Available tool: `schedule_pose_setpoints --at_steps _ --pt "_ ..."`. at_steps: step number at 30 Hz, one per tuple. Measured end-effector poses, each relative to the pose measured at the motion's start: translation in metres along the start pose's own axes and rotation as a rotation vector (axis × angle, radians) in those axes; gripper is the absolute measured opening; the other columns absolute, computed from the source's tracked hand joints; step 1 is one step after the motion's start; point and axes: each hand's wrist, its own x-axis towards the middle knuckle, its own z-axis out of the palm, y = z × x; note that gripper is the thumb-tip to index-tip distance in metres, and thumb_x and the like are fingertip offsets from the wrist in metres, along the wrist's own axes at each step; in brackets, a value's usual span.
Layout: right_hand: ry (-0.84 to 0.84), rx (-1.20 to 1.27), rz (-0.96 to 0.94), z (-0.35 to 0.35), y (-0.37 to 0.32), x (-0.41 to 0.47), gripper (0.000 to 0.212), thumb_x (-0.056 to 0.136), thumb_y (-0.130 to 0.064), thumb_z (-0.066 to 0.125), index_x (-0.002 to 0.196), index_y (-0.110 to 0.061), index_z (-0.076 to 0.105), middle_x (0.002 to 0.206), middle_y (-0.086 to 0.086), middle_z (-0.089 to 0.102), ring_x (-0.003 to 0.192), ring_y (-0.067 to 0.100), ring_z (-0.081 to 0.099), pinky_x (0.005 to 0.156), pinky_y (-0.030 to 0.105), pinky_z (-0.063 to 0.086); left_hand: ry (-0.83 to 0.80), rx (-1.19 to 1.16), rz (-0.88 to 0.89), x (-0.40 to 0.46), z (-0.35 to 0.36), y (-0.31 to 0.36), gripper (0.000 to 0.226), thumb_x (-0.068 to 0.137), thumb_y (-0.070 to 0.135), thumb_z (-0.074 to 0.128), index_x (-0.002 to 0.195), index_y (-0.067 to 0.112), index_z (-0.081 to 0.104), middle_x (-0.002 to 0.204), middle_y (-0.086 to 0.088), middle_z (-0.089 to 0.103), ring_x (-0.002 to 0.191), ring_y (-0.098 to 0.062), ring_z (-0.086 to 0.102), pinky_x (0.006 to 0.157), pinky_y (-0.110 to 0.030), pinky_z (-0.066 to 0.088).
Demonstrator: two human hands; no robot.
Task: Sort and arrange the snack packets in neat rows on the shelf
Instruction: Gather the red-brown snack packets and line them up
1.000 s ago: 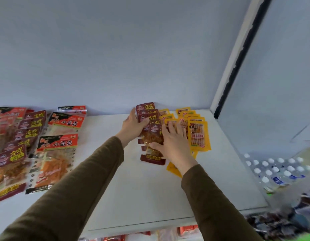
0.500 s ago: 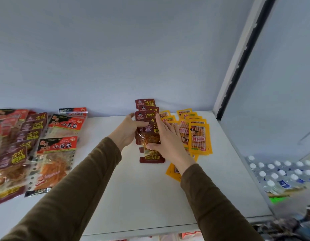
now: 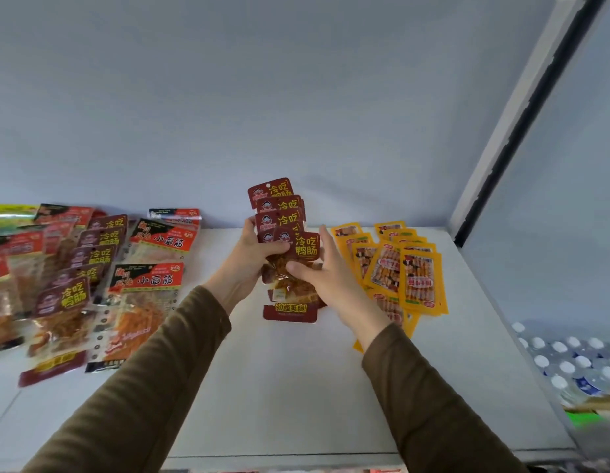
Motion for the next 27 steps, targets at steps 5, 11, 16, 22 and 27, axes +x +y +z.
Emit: schedule_pose_setpoints --at_steps 5,11,16,22,27 --pt "0.008 0.129 0.089 0.065 -0.003 0.006 0.084 0.094 -0.015 0.071 0.157 -0.026 0.016 0.133 0.000 0.062 0.117 0.020 0.065 0.102 0.046 0.053 0.108 0.130 -0.081 0.001 -0.044 0.009 0.072 0.090 0.000 0.072 0.148 0.020 0.035 0.123 -0.010 0.066 0.108 -0.026 0.069 0.090 -0.044 0.060" --pt "0.028 0.072 0.101 0.129 -0.012 0.002 0.077 0.100 -0.022 0.061 0.158 -0.032 0.010 0.143 -0.005 0.051 0.131 0.019 0.055 0.105 0.037 0.047 0.197 0.262 -0.131 0.001 -0.084 0.011 0.067 0.092 0.000 0.069 0.147 0.021 0.038 0.120 -0.007 0.065 0.110 -0.026 0.065 0.100 -0.050 0.055" --pt "0.028 0.053 0.107 0.149 -0.009 0.000 0.064 0.105 -0.023 0.053 0.156 -0.039 0.017 0.146 -0.005 0.046 0.136 0.018 0.046 0.112 0.040 0.042 0.241 0.420 -0.116 0.005 -0.097 0.008 0.057 0.091 0.007 0.072 0.135 0.027 0.042 0.120 -0.006 0.063 0.110 -0.028 0.062 0.101 -0.053 0.053" --pt "-0.014 0.142 0.108 0.132 -0.015 -0.008 0.063 0.108 -0.021 0.045 0.161 -0.033 0.012 0.161 -0.004 0.033 0.146 0.020 0.037 0.113 0.034 0.039 0.268 0.676 -0.068 0.001 -0.094 0.009 0.088 0.094 0.022 0.073 0.159 0.031 0.015 0.138 -0.008 0.051 0.125 -0.031 0.054 0.104 -0.055 0.050" --pt "0.086 0.023 -0.101 0.077 -0.015 -0.023 0.056 0.106 -0.016 0.047 0.158 -0.027 0.029 0.163 -0.009 0.031 0.150 0.011 0.026 0.123 0.030 0.024 0.291 0.764 0.207 -0.004 -0.061 0.015 0.081 0.096 0.019 0.069 0.161 0.027 0.022 0.164 -0.006 0.031 0.149 -0.032 0.032 0.117 -0.055 0.038"
